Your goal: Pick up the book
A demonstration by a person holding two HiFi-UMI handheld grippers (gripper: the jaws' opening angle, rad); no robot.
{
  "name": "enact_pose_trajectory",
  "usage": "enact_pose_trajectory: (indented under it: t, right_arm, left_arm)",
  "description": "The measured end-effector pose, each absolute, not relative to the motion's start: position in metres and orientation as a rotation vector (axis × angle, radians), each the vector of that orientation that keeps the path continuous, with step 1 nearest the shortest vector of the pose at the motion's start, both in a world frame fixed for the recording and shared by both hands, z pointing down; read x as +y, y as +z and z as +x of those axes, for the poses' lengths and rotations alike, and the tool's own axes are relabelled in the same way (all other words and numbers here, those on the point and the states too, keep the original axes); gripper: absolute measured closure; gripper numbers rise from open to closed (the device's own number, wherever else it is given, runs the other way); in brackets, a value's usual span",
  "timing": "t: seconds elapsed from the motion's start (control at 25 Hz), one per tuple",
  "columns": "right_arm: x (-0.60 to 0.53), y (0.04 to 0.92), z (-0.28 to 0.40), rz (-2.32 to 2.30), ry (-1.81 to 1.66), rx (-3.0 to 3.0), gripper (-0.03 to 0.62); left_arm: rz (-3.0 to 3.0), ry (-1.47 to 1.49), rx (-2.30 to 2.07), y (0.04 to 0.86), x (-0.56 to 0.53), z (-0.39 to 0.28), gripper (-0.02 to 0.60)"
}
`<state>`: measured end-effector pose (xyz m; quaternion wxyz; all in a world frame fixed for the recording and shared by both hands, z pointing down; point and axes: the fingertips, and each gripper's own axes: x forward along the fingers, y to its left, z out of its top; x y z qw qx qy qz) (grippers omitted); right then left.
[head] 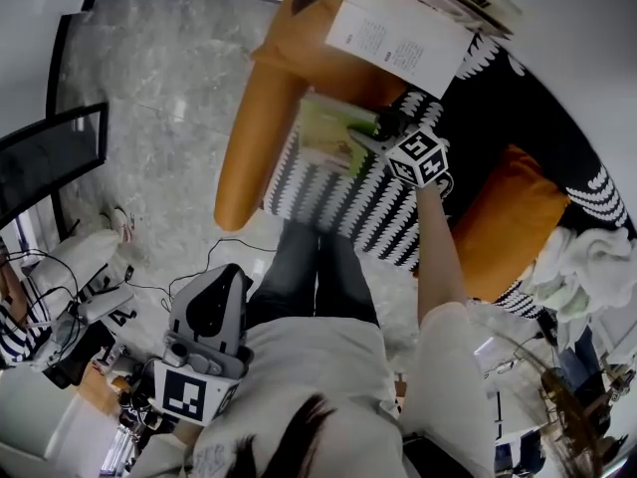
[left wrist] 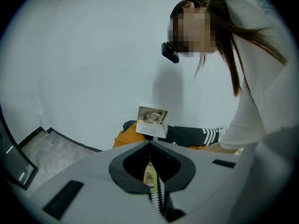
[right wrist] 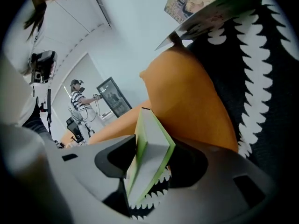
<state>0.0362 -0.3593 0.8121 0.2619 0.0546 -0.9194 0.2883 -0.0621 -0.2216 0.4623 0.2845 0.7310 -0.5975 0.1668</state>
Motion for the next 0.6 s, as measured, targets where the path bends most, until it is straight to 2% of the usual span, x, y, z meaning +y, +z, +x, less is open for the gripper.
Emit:
enact_pose_trajectory:
  t: [0.6]
  right_arm:
    - [-0.300, 0.807, -0.001, 0.040, 1.050, -2.495, 0.437]
  left_arm:
    - [1.968, 0.435, -1.596, 0.463, -0.205, -0.072, 0.572]
